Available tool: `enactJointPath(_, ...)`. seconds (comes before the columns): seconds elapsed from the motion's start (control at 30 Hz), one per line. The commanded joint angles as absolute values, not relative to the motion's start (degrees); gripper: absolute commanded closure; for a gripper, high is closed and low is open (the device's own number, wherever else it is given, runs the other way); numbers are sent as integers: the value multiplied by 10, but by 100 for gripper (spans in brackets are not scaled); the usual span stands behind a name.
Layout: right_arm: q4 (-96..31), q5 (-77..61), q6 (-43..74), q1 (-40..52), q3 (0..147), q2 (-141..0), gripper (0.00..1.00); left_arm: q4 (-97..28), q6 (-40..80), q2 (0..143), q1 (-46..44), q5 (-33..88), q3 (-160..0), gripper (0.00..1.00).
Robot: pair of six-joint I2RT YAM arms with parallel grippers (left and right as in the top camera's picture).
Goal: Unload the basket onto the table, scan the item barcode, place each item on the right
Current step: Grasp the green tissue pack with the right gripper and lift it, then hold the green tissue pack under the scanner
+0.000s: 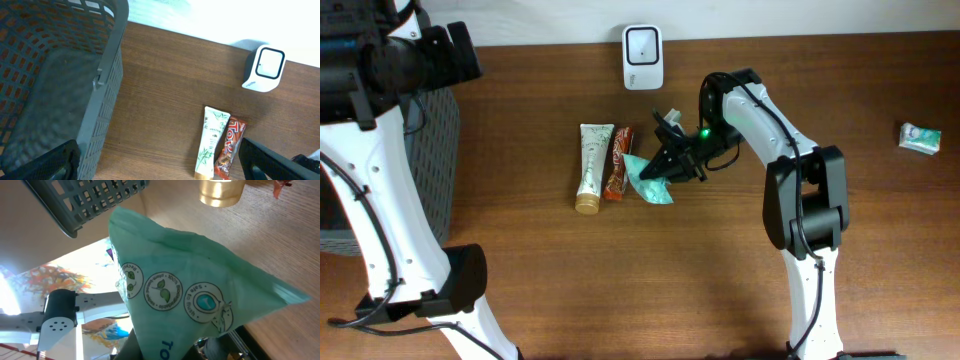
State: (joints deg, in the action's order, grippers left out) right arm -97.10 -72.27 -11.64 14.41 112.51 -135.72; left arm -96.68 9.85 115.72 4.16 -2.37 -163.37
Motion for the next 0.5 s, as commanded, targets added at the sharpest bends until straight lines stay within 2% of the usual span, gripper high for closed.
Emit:
enactJointPath(0.0, -974, -748, -110, 147, 1130, -1360, 96, -967, 93, 1154, 43, -24, -1634, 1)
enactJointPath(0.1, -930, -742, -103, 147, 1131, -1360, 96, -967, 93, 1154, 43, -24, -1634, 1)
enactJointPath(0.13, -857, -695, -15, 151, 1133, -1360, 96, -967, 93, 1154, 43, -24, -1634, 1)
enactJointPath(0.2, -752, -500, 166, 158, 1155, -1360, 96, -967, 93, 1154, 43, -24, -1634, 1)
enactJointPath(0.23, -719, -333, 230, 166, 1194, -1360, 96, -967, 93, 1154, 43, -24, -1634, 1)
enactJointPath(0.33, -669, -168, 243, 169, 1310, -1360, 96, -967, 93, 1154, 43, -24, -1634, 1)
enactJointPath(0.37, -601, -107, 243, 169, 1345, -1360, 96, -967, 93, 1154, 43, -24, -1634, 1)
enactJointPath(0.47, -464, -67, 243, 170, 1349, -1365, 96, -967, 93, 1154, 43, -24, -1634, 1)
